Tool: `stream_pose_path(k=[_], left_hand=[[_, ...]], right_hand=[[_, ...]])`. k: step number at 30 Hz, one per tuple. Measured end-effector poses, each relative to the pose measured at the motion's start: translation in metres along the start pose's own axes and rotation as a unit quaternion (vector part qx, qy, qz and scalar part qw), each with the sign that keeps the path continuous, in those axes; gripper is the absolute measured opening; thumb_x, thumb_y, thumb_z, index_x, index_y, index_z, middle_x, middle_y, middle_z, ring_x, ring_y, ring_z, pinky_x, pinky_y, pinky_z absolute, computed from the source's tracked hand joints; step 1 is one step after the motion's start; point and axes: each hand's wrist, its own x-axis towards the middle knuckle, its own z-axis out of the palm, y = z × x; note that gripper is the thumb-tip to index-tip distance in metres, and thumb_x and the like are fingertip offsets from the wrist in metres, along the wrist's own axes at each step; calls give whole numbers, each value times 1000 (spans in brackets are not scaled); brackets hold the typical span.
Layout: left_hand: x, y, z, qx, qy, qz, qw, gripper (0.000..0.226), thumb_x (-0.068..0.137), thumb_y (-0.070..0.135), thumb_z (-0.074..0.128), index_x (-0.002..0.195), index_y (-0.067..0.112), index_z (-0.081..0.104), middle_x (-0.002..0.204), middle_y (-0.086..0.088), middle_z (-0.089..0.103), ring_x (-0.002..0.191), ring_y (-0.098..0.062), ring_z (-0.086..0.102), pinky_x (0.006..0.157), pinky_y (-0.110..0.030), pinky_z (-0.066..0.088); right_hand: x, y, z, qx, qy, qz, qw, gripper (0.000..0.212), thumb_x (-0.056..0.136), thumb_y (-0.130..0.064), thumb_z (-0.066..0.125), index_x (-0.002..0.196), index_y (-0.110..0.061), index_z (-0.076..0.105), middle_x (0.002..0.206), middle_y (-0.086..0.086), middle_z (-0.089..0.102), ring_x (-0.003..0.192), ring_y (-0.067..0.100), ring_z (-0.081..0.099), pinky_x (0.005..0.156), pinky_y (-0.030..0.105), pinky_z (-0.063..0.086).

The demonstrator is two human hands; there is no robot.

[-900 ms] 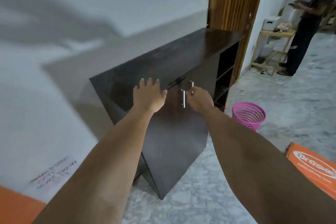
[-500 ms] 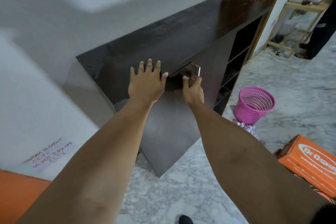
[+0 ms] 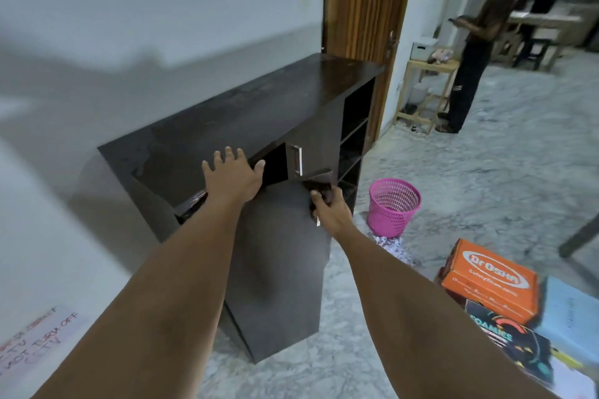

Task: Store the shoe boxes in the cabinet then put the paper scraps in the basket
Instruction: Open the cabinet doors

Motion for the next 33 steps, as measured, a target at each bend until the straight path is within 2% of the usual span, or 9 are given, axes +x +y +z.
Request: stream_pose_path(k=[4, 7, 9, 13, 17, 19, 24, 30, 33], left_hand=[[-63, 8, 2, -4, -1, 35, 999, 91, 94, 79, 14, 159, 17, 30, 169, -13, 15, 156, -39, 5, 123, -62, 3], [-118, 16, 0, -56, -47, 36, 997, 92, 90, 83, 17, 153, 21, 44, 167, -10, 25, 156, -38, 5, 122, -66, 3], [-152, 20, 0, -82, -74, 38, 993, 94, 88, 85, 20, 150, 21, 48, 167, -10, 26, 156, -38, 3, 122, -66, 5], [-210, 20, 8, -115, -62, 31, 991, 97, 84, 87, 30, 147, 17, 50, 168, -11, 21, 157, -37, -5, 122, -65, 9], [-246, 4, 12, -163, -67, 1, 984, 73, 92, 61, 49, 151, 18, 44, 171, -6, -5, 156, -34, -16, 124, -61, 7], [-251, -6, 8, -179, -88, 3, 980, 68, 94, 44, 52, 155, 17, 36, 171, -6, -11, 155, -34, -17, 125, -60, 7], [-258, -1, 8, -170, -90, 8, 981, 67, 101, 38, 44, 161, 15, 23, 170, -13, -11, 156, -35, -13, 126, -57, 9], [-254, 9, -8, -81, -132, -17, 988, 74, 100, 39, 48, 162, 19, 14, 170, -16, -7, 157, -36, -9, 123, -64, 4], [-241, 28, -29, 43, -177, -43, 982, 86, 95, 40, 58, 162, 20, 8, 169, -18, 6, 154, -43, 12, 117, -73, 5]], right_hand=[[-66, 20, -30, 13, 38, 1, 999, 73, 73, -91, 52, 117, -33, 57, 94, -5, 75, 91, 19, 73, 90, 47, 59], [-140, 18, -52, -12, 59, -17, 998, 51, 91, -76, 46, 95, -31, 67, 81, -1, 76, 80, 14, 73, 79, 36, 60], [-179, 25, -59, -28, 61, -11, 998, 62, 92, -77, 42, 83, -24, 72, 83, 5, 76, 84, 20, 73, 79, 36, 59], [-235, 40, -54, -23, 22, 18, 999, 83, 87, -82, 40, 102, -9, 77, 104, 21, 73, 97, 35, 70, 88, 51, 56], [-276, 27, -32, 60, -77, 48, 994, 50, 101, -53, 50, 118, -11, 71, 122, 18, 71, 116, 35, 67, 76, 36, 55], [-287, 17, -18, 87, -121, 65, 987, 41, 104, -43, 52, 116, -8, 70, 116, 13, 72, 107, 28, 69, 68, 26, 51], [-301, 16, 0, 122, -105, 110, 981, 36, 97, -56, 57, 90, -22, 69, 117, 13, 72, 110, 31, 68, 99, 56, 53], [-292, 9, -9, 121, -138, 108, 977, 43, 99, -49, 59, 107, -8, 71, 111, 13, 74, 96, 24, 72, 101, 54, 50], [-274, 8, -15, 76, -164, 92, 979, 36, 99, -41, 59, 102, -8, 71, 95, 7, 75, 85, 20, 72, 101, 51, 53]])
